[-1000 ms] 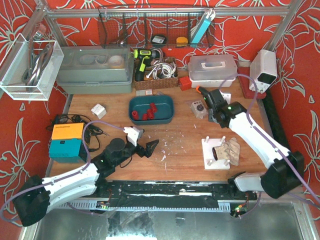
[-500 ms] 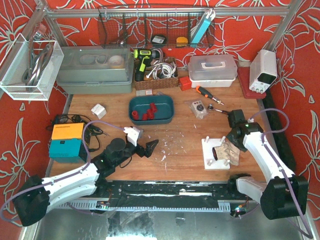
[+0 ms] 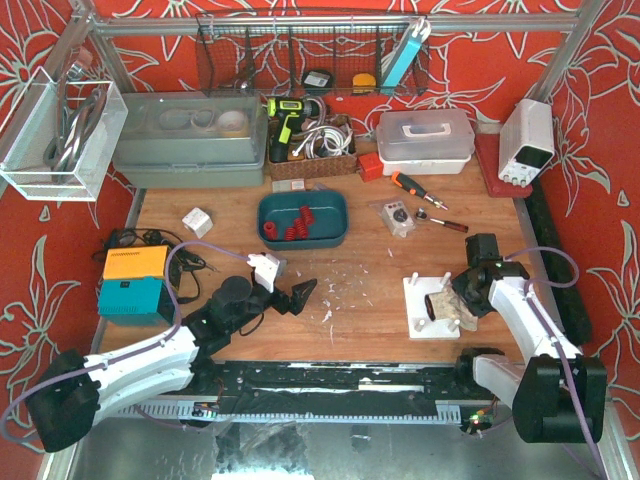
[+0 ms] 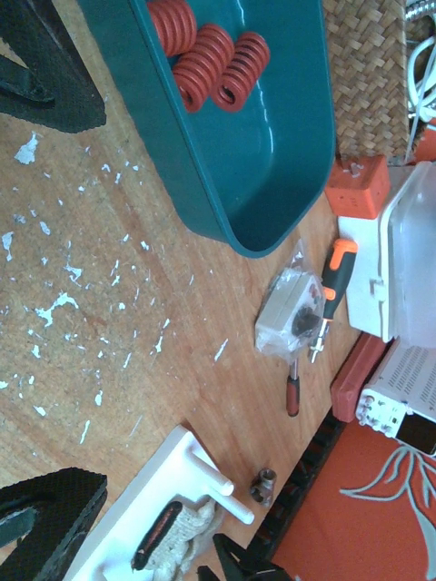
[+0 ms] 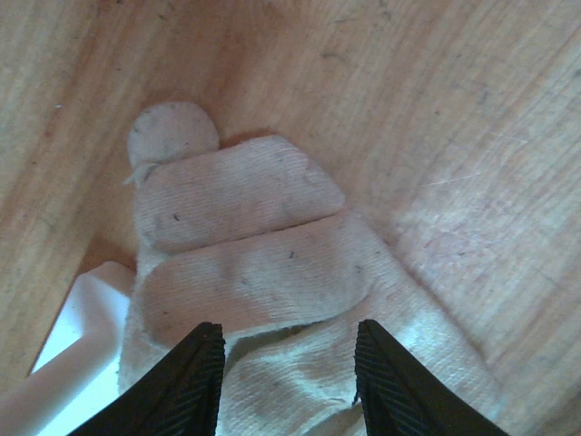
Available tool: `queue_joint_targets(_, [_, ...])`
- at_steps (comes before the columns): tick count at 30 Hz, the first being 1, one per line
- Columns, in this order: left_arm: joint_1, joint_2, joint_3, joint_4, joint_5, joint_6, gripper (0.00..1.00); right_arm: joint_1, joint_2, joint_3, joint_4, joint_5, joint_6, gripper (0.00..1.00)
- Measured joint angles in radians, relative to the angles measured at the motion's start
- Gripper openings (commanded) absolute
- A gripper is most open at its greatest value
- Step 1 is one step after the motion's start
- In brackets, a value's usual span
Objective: Install the large spring
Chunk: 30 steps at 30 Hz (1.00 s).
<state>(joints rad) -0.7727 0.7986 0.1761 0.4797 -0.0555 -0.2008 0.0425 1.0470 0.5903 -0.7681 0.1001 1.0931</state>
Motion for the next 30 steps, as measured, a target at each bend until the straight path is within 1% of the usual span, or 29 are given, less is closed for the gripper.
queue_joint_targets(2, [-0.001,0.002,0.0,0.0,0.0,0.0,1.0,-0.003,0.0,0.0,0.007,-0.008,0.004,0.51])
queue_joint_targets(3, [-0.001,0.003,0.0,0.0,0.0,0.0,1.0,-0.005,0.0,0.0,0.012,-0.01,0.006,0.51])
queue_joint_targets(20, [-0.001,0.018,0.0,0.0,0.002,0.0,1.0,-0.021,-0.047,-0.091,0.195,-0.083,0.012,0.51])
queue_joint_targets(24, [-0.001,0.022,0.0,0.0,0.002,0.0,1.0,-0.023,-0.048,-0.104,0.222,-0.085,0.008,0.47])
queue_joint_targets(26, [-0.001,0.023,0.0,0.0,0.002,0.0,1.0,-0.023,-0.046,-0.108,0.235,-0.085,0.004,0.43])
queue_joint_targets(28, [-0.002,0.023,0.0,0.0,0.002,0.0,1.0,-0.023,-0.044,-0.116,0.246,-0.084,-0.003,0.37])
queue_joint_targets(30, [-0.002,0.023,0.0,0.0,0.002,0.0,1.0,-0.025,-0.04,-0.122,0.253,-0.083,-0.007,0.27])
